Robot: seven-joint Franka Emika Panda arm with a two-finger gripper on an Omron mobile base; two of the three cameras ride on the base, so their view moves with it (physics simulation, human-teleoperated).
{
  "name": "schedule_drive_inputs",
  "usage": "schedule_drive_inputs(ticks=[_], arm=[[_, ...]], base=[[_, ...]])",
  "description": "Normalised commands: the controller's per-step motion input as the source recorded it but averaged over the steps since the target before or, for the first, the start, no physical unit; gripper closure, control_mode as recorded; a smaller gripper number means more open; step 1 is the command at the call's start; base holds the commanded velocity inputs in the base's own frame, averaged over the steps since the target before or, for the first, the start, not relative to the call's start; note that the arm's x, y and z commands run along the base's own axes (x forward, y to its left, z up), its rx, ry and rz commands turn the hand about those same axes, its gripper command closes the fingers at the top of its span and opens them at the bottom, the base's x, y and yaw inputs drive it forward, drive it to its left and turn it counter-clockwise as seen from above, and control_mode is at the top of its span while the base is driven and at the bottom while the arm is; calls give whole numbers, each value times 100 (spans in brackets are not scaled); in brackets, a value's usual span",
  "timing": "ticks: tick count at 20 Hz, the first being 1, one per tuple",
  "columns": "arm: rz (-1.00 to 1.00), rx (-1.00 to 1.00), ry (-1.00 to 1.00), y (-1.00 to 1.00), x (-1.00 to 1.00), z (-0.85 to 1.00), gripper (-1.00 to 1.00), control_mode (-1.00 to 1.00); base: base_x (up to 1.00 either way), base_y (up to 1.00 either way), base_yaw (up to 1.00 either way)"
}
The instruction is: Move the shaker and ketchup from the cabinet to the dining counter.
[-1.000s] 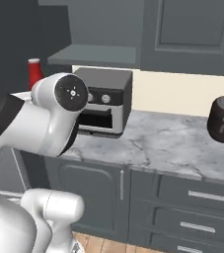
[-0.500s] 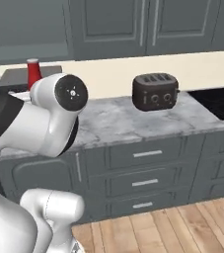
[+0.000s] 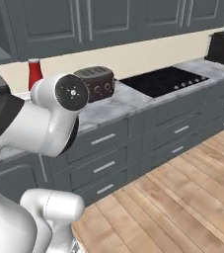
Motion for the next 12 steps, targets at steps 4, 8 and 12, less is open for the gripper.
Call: schedule_drive_inputs(ticks=[4, 8, 12], arm=[[0, 0, 0, 0, 0, 0, 100, 100], [0, 0, 0, 0, 0, 0, 100, 100], [0, 0, 0, 0, 0, 0, 100, 100]], base=[[-62, 20, -48], [-76, 15, -35], [-80, 12, -32]])
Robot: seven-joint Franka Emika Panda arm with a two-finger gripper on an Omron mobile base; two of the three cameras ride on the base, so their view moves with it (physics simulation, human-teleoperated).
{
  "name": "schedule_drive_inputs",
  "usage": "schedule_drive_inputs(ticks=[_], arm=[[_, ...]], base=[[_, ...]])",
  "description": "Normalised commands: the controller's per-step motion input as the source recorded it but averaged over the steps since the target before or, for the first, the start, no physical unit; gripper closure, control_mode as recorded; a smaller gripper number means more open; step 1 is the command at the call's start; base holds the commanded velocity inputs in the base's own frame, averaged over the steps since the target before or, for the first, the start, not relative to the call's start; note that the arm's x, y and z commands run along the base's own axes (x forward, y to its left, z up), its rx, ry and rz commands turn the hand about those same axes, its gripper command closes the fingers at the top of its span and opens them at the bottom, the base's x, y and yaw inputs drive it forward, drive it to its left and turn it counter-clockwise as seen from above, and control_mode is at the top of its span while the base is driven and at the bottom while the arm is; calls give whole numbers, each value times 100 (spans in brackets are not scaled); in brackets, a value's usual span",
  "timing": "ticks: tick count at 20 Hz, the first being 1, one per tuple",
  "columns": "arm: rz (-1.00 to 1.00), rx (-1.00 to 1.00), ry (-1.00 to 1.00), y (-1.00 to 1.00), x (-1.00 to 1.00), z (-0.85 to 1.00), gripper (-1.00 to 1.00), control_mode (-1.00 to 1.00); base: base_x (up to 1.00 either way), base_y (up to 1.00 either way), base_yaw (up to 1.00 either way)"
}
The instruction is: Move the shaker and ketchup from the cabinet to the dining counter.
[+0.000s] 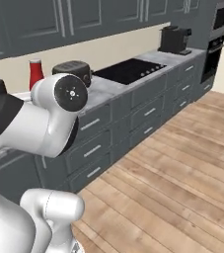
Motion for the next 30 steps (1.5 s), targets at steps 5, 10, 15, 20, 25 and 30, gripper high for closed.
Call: schedule_drive_inputs(ticks=[5, 10, 15, 20, 25, 30], arm=[[0, 0, 0, 0, 0, 0, 100, 100], [0, 0, 0, 0, 0, 0, 100, 100], [0, 0, 0, 0, 0, 0, 100, 100], [0, 0, 0, 0, 0, 0, 100, 100], [0, 0, 0, 0, 0, 0, 100, 100], [0, 0, 0, 0, 0, 0, 100, 100]], base=[[-83, 11, -29], [-82, 13, -30], [-71, 21, -38], [-78, 15, -32], [-90, -10, -12], [-51, -60, -4]])
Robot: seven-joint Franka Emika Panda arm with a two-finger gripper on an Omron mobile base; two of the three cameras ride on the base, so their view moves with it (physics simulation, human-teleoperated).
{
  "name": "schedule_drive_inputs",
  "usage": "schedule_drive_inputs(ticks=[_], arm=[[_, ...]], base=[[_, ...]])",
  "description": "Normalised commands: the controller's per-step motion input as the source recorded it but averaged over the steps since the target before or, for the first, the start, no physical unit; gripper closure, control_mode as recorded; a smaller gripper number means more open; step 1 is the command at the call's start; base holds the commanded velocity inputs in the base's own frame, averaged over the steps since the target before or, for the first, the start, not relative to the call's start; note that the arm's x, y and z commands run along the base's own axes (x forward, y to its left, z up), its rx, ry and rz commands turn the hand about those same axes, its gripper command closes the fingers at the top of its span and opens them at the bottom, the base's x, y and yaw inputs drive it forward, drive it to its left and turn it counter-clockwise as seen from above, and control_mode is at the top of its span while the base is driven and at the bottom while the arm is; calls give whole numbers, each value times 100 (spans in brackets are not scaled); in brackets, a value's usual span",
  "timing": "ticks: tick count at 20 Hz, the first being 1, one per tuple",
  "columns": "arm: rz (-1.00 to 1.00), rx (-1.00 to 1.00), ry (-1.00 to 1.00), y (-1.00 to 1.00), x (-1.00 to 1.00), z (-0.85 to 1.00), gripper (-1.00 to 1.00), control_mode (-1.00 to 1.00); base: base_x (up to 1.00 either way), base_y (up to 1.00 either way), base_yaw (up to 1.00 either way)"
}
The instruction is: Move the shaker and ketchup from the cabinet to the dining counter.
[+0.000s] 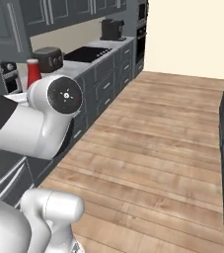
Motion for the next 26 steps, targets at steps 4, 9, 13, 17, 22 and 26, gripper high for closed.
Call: schedule_drive_inputs(ticks=[4, 9, 13, 17, 22, 26], arm=[[0, 0, 0, 0, 0, 0, 100, 100], [0, 0, 0, 0, 0, 0, 100, 100], [0, 0, 0, 0, 0, 0, 100, 100], [0, 0, 0, 0, 0, 0, 100, 100], [0, 0, 0, 0, 0, 0, 100, 100], [0, 0, 0, 0, 0, 0, 100, 100]], base=[[-5, -86, 0], [0, -87, 0], [0, -88, 0], [0, -88, 0], [0, -88, 0], [0, -88, 0]])
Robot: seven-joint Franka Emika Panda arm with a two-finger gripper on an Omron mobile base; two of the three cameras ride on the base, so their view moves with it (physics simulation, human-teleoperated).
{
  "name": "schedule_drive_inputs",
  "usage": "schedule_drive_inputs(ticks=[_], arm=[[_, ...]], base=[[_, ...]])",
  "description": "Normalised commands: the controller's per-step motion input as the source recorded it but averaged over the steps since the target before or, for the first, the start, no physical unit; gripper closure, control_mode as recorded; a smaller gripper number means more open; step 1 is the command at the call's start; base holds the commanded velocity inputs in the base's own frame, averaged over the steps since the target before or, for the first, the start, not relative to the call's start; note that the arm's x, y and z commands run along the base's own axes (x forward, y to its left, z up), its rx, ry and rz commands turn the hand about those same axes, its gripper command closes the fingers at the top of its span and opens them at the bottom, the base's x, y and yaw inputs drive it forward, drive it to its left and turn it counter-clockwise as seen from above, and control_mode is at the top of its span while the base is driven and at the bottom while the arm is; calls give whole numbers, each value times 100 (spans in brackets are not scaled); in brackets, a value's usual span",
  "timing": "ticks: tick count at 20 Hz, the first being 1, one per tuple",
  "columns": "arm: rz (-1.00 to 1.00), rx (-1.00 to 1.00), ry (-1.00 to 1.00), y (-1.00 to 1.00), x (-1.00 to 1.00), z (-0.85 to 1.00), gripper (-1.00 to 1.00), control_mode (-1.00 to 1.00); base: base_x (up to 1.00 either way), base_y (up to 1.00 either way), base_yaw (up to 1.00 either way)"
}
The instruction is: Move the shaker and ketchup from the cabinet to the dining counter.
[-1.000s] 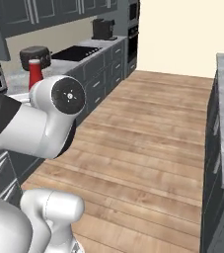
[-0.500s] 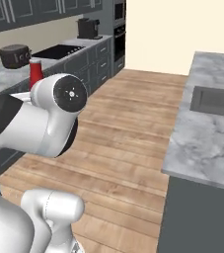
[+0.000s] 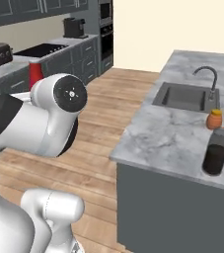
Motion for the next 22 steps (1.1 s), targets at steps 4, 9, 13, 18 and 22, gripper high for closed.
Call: schedule_drive_inputs(ticks=[4, 9, 13, 18, 22], arm=[[0, 0, 0, 0, 0, 0, 100, 100], [0, 0, 0, 0, 0, 0, 100, 100], [0, 0, 0, 0, 0, 0, 100, 100], [0, 0, 0, 0, 0, 0, 100, 100], [0, 0, 0, 0, 0, 0, 100, 100]], base=[[0, -87, 0], [0, -87, 0], [0, -87, 0], [0, -86, 0], [3, -86, 0]])
